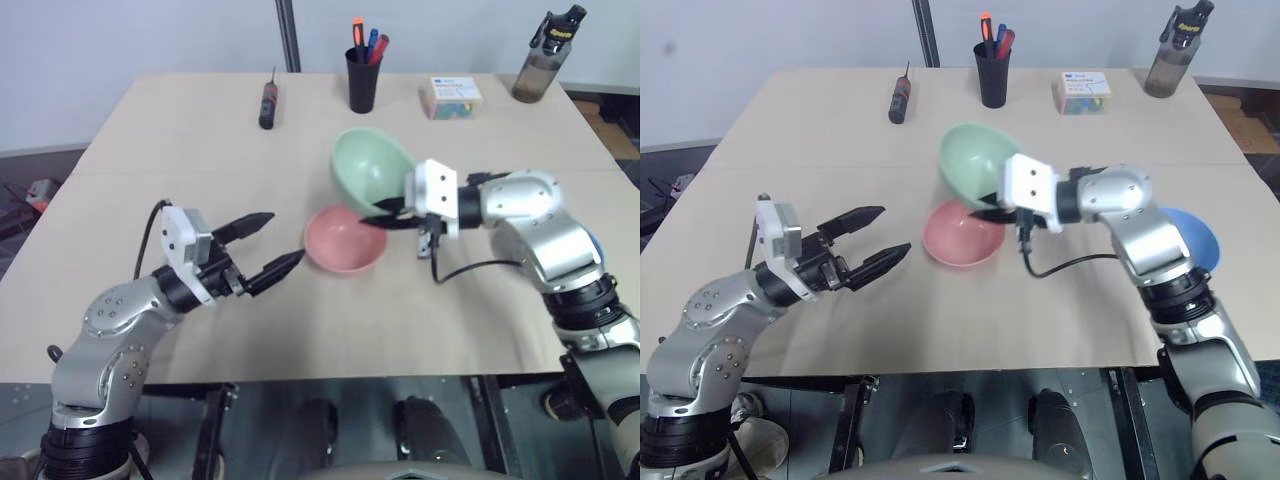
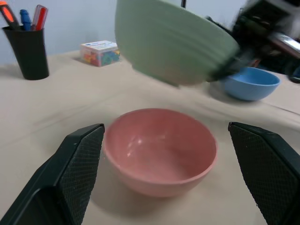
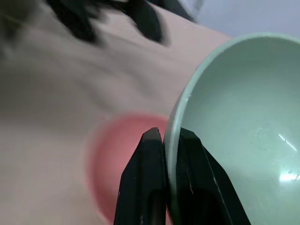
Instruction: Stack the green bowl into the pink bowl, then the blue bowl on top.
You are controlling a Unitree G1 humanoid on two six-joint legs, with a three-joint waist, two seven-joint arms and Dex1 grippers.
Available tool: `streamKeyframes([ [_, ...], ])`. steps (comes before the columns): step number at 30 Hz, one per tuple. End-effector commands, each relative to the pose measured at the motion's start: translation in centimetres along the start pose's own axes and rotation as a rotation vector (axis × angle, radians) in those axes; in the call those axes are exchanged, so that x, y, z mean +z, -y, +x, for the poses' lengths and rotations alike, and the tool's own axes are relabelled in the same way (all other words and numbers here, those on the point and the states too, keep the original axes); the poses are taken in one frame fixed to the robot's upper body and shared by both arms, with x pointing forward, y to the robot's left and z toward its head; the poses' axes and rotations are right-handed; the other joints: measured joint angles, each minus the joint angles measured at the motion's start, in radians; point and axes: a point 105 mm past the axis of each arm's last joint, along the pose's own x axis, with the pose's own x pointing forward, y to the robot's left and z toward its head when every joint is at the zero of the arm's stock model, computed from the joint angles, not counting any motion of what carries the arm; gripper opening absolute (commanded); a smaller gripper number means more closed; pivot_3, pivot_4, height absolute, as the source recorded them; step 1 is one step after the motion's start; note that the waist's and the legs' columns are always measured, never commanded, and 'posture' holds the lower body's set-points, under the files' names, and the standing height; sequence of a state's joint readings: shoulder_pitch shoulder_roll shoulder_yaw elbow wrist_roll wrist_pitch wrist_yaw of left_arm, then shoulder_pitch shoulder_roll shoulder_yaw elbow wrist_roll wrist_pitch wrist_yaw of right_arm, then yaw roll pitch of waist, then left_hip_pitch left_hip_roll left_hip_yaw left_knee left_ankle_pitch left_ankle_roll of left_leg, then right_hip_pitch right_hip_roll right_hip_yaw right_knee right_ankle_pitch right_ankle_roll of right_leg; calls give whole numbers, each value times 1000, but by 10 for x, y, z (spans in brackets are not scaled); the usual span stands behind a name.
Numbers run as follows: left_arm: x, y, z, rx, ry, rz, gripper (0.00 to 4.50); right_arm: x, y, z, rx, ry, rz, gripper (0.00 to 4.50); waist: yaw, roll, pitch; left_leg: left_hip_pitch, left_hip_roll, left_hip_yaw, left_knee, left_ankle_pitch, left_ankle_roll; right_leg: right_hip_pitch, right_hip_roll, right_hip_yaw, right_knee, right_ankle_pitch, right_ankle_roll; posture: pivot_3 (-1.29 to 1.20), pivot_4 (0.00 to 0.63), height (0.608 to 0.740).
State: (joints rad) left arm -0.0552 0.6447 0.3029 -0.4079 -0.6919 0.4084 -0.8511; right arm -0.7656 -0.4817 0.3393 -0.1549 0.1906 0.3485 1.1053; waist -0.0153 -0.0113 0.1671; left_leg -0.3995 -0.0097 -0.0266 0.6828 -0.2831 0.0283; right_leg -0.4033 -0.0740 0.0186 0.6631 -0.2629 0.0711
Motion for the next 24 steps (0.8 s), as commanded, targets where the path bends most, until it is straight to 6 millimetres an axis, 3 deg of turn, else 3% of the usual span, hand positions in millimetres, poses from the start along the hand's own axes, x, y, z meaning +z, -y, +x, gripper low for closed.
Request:
streamKeyframes([
  [1,14,-5,-8,-1,28,34,4500,2,0,14,-19,15,31,1410,0,0,0,0,0,0,0,0,0,0,0,0,0,0,0,0,150,740],
  [5,21,-1,-8,-35,33,35,4500,-16,3,21,-31,-35,33,2944,3,0,0,0,-1,0,0,0,0,0,-1,-1,0,0,0,0,150,740],
  [9,29,9,-1,-113,47,26,4500,-5,20,-6,-190,-11,12,4441,4,0,0,-1,-3,-1,0,0,0,0,-2,-2,-1,0,0,0,150,740],
  [12,34,20,7,-205,50,2,4500,-3,28,-46,-360,-35,51,4441,6,0,0,-2,-3,-2,0,0,0,-1,-2,-3,-1,0,0,0,150,740],
  [14,36,24,13,-256,54,-8,4500,-14,26,-79,-485,-121,82,4441,11,0,0,-2,-3,-3,0,0,0,0,-3,-3,-1,0,0,0,150,740],
  [17,37,22,26,-314,66,-11,4500,-48,15,-145,-789,-352,179,4441,11,0,0,-2,-4,-3,0,0,0,0,-3,-4,-2,0,0,0,150,740],
  [19,36,20,34,-344,70,-15,4500,-68,3,-178,-951,-504,218,4441,14,1,0,-1,-3,-1,-1,0,0,0,-2,-2,0,0,0,0,150,740],
  [24,33,18,46,-384,78,-19,4500,-92,-22,-207,-1164,-661,365,4441,-1,2,0,0,-4,1,0,0,1,1,0,1,0,0,0,0,150,740],
])
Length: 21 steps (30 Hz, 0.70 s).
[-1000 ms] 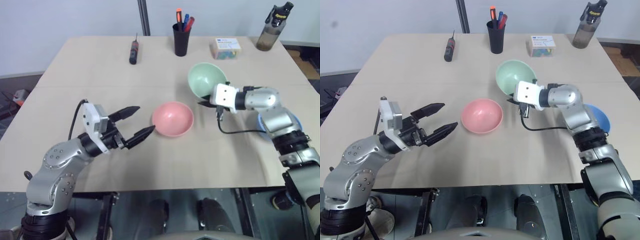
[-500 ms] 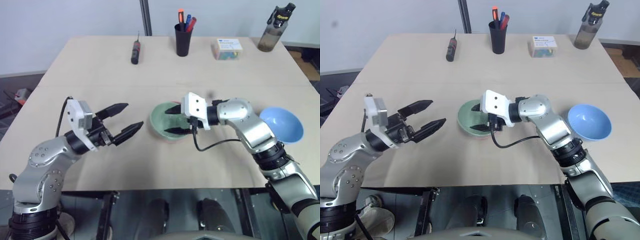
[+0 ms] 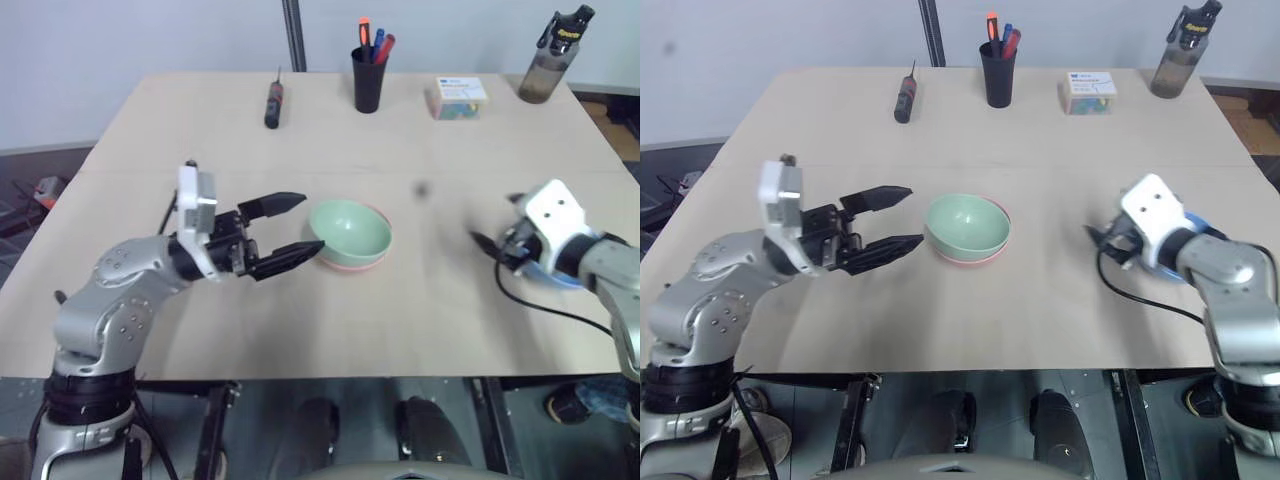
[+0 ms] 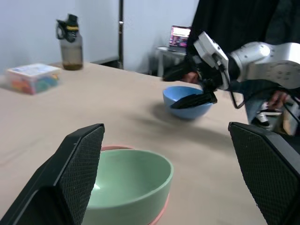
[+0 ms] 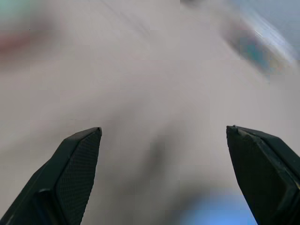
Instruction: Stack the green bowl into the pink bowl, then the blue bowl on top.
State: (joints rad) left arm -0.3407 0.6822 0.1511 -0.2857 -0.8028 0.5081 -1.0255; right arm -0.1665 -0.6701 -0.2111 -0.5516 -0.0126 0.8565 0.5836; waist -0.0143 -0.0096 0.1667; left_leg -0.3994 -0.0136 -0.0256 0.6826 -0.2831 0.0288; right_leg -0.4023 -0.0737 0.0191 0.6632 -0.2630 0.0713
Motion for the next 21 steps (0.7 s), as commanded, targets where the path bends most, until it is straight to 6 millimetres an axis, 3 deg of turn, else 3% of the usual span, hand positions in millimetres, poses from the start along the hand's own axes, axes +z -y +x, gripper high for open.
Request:
streamKeyframes([
  [1,5,0,7,-43,16,44,4500,-5,13,-12,-169,-47,35,4441,-5,0,0,0,0,0,0,0,0,0,1,0,0,0,0,0,150,740],
  [3,5,-1,10,-57,15,47,4500,-19,7,-9,-181,-92,118,4441,-5,0,0,1,0,0,0,0,0,0,2,0,1,0,0,0,150,740],
  [6,6,-2,10,-60,15,50,4500,-28,-4,-5,-133,-126,162,3764,-4,0,0,1,1,0,0,0,0,0,2,1,1,0,0,0,150,740],
  [12,7,-2,7,-51,9,53,4500,-25,-9,2,-94,-115,200,1586,0,0,0,0,1,0,0,0,0,0,1,0,0,0,0,0,150,740],
  [14,6,-1,7,-44,9,53,4500,-25,-8,4,-92,-115,195,678,0,0,0,0,1,-1,0,0,0,0,1,0,0,0,0,0,150,740],
  [16,6,0,4,-27,9,52,4500,-23,-8,5,-80,-107,183,91,0,0,0,0,1,-1,0,0,0,0,1,0,0,0,0,0,150,740],
  [21,4,0,0,11,8,54,4500,-10,-9,11,-27,-63,155,91,-1,0,0,0,2,-1,0,0,0,0,2,0,0,0,0,0,150,740],
])
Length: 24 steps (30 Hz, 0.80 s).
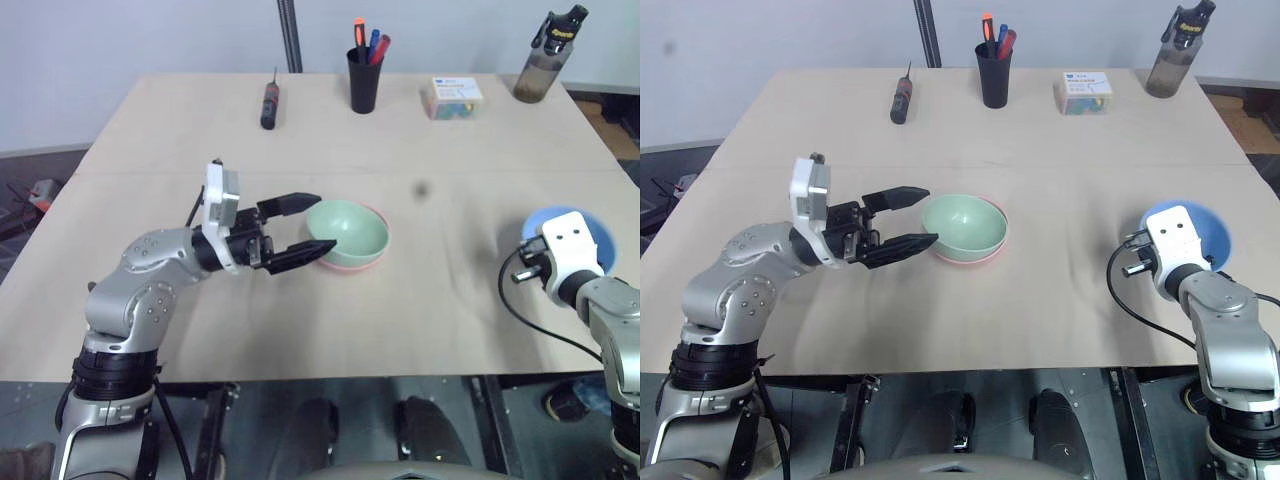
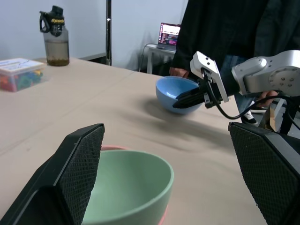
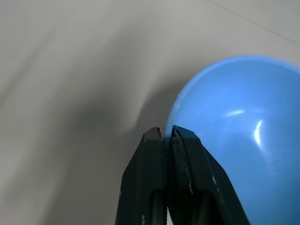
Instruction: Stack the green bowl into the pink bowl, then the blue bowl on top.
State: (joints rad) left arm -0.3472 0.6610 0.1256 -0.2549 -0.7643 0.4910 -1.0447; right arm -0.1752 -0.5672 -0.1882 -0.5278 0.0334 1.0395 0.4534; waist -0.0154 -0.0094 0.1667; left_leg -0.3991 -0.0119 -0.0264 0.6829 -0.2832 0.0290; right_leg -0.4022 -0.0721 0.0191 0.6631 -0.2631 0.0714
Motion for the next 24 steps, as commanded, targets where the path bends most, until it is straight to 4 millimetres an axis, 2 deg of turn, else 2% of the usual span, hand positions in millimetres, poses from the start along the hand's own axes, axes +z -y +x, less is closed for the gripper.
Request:
streamKeyframes([
  [1,13,2,-4,28,22,66,4500,25,0,-1,23,92,-67,91,0,0,0,0,0,0,0,0,0,0,0,0,0,0,0,0,150,740],
  [5,12,-1,-10,68,21,62,4500,69,-25,-8,188,292,-128,91,-1,0,0,0,0,0,0,0,0,0,0,0,0,0,0,0,150,740],
  [7,8,0,-15,84,6,64,4500,101,-66,-27,453,450,-153,91,-3,0,0,0,0,0,0,0,0,0,0,0,0,0,0,0,150,740],
  [10,5,-1,-23,123,-9,67,4500,127,-103,-44,688,578,-171,91,-3,0,0,0,2,0,0,-1,1,0,1,0,0,0,0,0,150,740],
  [14,3,-2,-37,192,-27,67,4500,149,-150,-52,958,656,-192,91,-2,0,0,0,2,-1,0,-2,4,0,0,-1,0,0,0,0,150,740],
  [18,3,5,-45,227,-44,67,4500,155,-181,-40,1102,633,-187,91,1,-1,0,0,2,-2,0,0,0,0,0,-2,-1,0,0,0,150,740],
  [21,2,12,-45,243,-57,79,4500,148,-194,-24,1153,591,-193,917,3,-1,0,0,1,-2,0,0,0,0,-1,-2,-1,0,0,0,150,740],
  [23,1,16,-43,245,-77,94,4500,141,-193,-15,1139,576,-232,1552,4,-1,0,0,1,-2,0,0,0,0,-1,-2,-1,0,0,0,150,740],
  [24,1,17,-42,252,-85,101,4500,140,-189,-14,1125,581,-244,2040,4,-1,0,-1,0,-2,0,0,-1,0,-2,-2,-1,0,0,0,150,740],
])
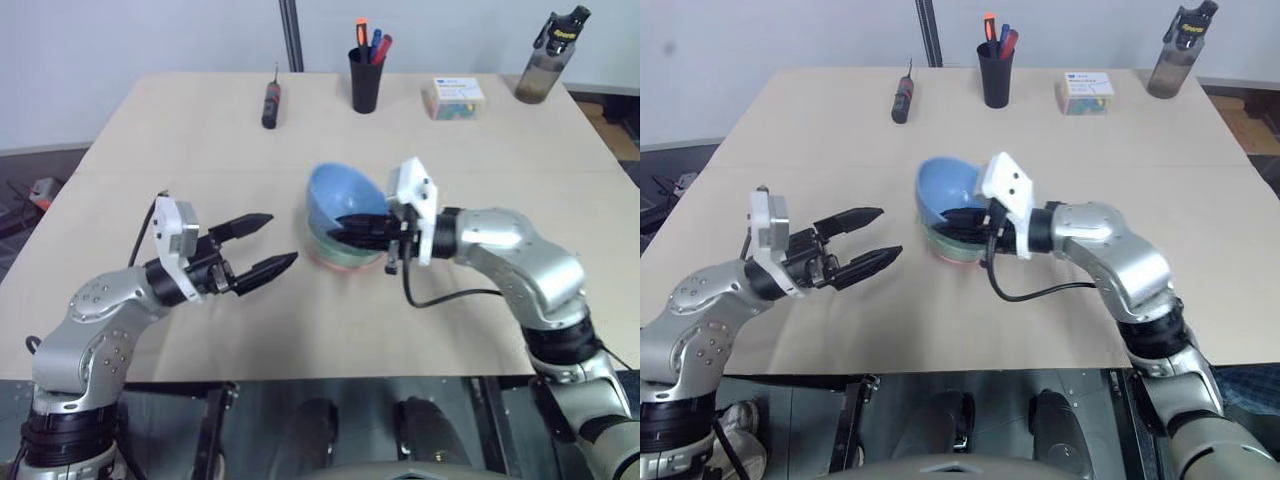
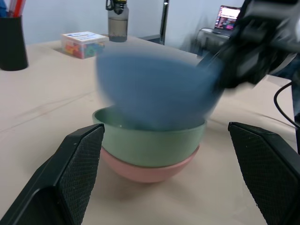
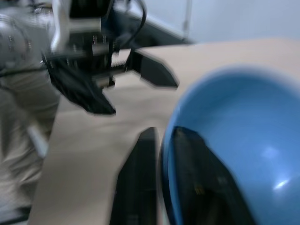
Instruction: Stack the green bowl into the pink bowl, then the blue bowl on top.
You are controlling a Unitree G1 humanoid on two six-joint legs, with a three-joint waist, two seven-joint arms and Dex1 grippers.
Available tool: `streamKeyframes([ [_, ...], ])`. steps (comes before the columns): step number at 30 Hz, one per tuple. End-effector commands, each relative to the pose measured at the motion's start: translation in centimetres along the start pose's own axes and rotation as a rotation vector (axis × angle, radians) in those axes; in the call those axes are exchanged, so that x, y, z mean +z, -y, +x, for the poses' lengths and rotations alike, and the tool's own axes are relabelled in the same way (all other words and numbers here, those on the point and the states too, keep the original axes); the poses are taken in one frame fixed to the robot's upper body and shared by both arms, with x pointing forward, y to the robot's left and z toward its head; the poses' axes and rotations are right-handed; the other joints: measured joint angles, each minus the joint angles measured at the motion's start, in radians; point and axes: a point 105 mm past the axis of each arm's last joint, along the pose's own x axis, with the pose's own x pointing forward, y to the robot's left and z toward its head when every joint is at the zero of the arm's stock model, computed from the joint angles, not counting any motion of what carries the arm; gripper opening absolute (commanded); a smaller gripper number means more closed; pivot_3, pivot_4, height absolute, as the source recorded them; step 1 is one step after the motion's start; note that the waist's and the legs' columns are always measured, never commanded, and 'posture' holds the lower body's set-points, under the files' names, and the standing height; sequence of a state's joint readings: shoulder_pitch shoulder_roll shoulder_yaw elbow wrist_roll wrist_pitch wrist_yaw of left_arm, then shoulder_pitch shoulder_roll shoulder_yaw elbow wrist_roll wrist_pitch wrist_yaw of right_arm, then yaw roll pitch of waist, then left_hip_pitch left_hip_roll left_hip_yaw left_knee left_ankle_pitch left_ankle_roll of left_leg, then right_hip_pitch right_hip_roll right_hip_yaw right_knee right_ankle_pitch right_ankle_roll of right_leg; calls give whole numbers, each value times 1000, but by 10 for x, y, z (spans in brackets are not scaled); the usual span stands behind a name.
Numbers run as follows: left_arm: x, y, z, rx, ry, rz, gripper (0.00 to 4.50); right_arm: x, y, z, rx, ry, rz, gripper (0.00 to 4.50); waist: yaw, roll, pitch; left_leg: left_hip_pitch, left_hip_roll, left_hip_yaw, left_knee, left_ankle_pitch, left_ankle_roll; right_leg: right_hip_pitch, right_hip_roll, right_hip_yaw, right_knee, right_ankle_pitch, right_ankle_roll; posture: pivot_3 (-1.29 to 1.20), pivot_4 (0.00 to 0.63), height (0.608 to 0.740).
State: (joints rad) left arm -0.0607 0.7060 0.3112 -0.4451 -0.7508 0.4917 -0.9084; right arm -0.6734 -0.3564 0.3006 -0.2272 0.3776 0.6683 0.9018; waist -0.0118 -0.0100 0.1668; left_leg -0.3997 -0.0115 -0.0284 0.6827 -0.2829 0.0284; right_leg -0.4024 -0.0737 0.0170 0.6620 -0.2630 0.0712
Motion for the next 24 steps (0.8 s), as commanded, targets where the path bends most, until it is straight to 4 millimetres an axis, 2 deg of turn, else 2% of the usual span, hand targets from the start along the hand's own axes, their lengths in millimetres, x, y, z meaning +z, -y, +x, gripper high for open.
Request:
streamKeyframes([
  [1,13,8,2,8,1,73,4500,7,7,-10,-25,20,-99,2398,0,0,0,0,0,0,0,0,0,0,0,0,0,0,0,0,150,740],
  [4,9,5,3,50,-15,120,4500,14,11,-30,-76,33,-151,3628,-2,0,0,0,0,0,0,0,0,0,0,0,0,0,0,0,150,740],
  [8,3,-3,5,104,10,137,4500,20,11,-67,-175,50,-197,3628,1,0,0,0,0,0,-1,0,0,0,0,0,0,0,0,0,150,740],
  [12,-7,-4,5,74,-35,104,4500,11,14,-112,-304,-16,-152,3628,6,0,0,-1,0,0,-1,0,0,0,-1,0,-1,0,0,0,150,740],
  [15,-11,-1,-4,-9,-65,29,4500,-5,11,-155,-418,-114,-100,4390,3,0,0,0,0,1,-1,-3,4,0,-1,0,-1,0,0,0,150,740],
  [17,-11,-8,-5,43,-78,54,4500,-9,13,-176,-499,-155,-111,4456,3,0,0,0,0,0,-1,-3,5,0,-1,0,0,0,0,0,150,740],
  [19,-14,-17,-9,99,-116,80,4500,-13,7,-192,-526,-205,-123,4456,1,0,0,0,0,1,-1,-3,5,0,-1,0,-1,0,0,0,150,740],
  [21,-14,-14,-17,63,-132,57,4500,-15,-4,-207,-537,-239,-97,4456,-1,0,0,1,1,2,-1,-3,5,0,0,2,0,0,0,0,150,740],
  [24,-15,-16,-23,44,-159,57,4500,-17,-11,-218,-554,-252,-74,4456,-2,0,0,1,2,2,-1,-3,5,1,1,2,0,0,0,0,150,740],
])
